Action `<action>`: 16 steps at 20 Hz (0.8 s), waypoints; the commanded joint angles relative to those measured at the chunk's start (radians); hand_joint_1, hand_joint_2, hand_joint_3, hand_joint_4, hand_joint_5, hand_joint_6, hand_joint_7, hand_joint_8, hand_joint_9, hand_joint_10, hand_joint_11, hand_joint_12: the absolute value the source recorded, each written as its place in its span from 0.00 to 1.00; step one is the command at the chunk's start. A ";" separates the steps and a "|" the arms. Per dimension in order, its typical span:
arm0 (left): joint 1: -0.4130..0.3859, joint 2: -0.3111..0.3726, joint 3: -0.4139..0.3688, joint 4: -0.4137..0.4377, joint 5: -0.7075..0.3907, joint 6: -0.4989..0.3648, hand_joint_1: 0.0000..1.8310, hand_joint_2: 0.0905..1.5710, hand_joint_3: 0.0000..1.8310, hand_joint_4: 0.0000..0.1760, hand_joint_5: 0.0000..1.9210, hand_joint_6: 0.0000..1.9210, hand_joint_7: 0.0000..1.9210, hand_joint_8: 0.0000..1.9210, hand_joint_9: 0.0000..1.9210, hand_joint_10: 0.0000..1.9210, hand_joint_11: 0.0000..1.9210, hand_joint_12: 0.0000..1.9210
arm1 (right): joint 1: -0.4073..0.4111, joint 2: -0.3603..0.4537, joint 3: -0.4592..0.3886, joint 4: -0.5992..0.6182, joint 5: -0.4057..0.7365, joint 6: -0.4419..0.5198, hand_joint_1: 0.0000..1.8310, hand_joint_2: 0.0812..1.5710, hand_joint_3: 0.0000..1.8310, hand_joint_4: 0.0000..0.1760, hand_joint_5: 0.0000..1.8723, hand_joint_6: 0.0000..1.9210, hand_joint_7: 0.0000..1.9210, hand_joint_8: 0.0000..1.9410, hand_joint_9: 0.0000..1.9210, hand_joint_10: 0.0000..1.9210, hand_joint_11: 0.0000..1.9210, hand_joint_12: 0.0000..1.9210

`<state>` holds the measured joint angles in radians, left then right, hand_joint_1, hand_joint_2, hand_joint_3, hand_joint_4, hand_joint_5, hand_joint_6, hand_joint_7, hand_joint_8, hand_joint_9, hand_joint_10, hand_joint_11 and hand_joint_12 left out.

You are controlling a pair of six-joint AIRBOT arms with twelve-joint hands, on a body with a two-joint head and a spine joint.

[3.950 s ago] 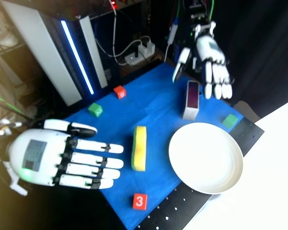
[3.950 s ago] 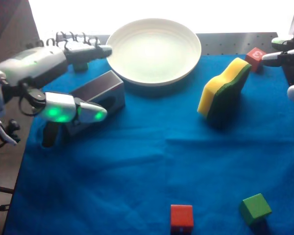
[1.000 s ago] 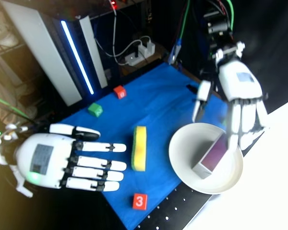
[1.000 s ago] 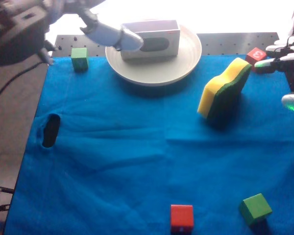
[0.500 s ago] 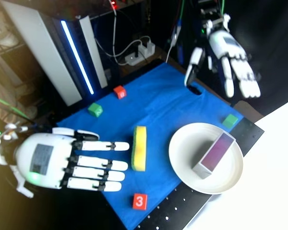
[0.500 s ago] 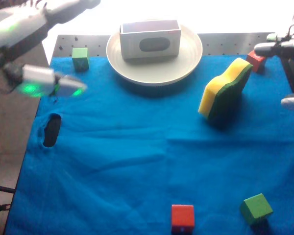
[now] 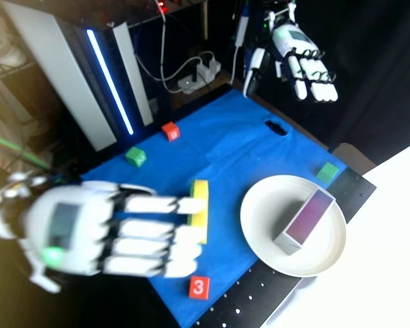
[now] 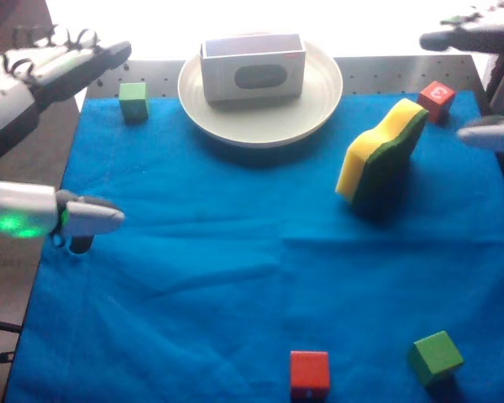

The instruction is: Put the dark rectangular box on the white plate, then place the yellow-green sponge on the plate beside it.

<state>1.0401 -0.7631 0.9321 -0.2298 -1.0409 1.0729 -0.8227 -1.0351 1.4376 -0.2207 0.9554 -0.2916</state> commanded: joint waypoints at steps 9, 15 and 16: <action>0.016 -0.010 -0.013 -0.014 -0.201 -0.047 0.39 0.50 0.00 0.89 0.00 0.00 0.00 0.00 0.00 0.00 0.00 0.00 | 0.157 -0.100 0.098 -0.270 -0.102 0.124 0.59 0.59 0.00 0.52 0.22 0.00 0.16 0.00 0.13 0.00 0.00 0.35; 0.016 -0.012 -0.012 -0.014 -0.200 -0.053 0.39 0.51 0.00 0.86 0.00 0.00 0.00 0.00 0.00 0.00 0.00 0.00 | 0.183 -0.125 0.121 -0.388 -0.192 0.145 0.57 0.58 0.00 0.14 0.24 0.00 0.18 0.00 0.17 0.00 0.02 0.40; 0.016 -0.013 -0.012 -0.014 -0.200 -0.054 0.39 0.51 0.00 0.84 0.00 0.00 0.00 0.00 0.00 0.00 0.00 0.00 | 0.186 -0.128 0.124 -0.401 -0.204 0.145 0.59 0.57 0.00 0.23 0.25 0.01 0.18 0.00 0.18 0.01 0.02 0.41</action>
<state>1.0645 -0.7712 0.9203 -0.2401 -1.1194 1.0245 -0.6506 -1.1599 1.5612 -0.6632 0.6811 -0.1524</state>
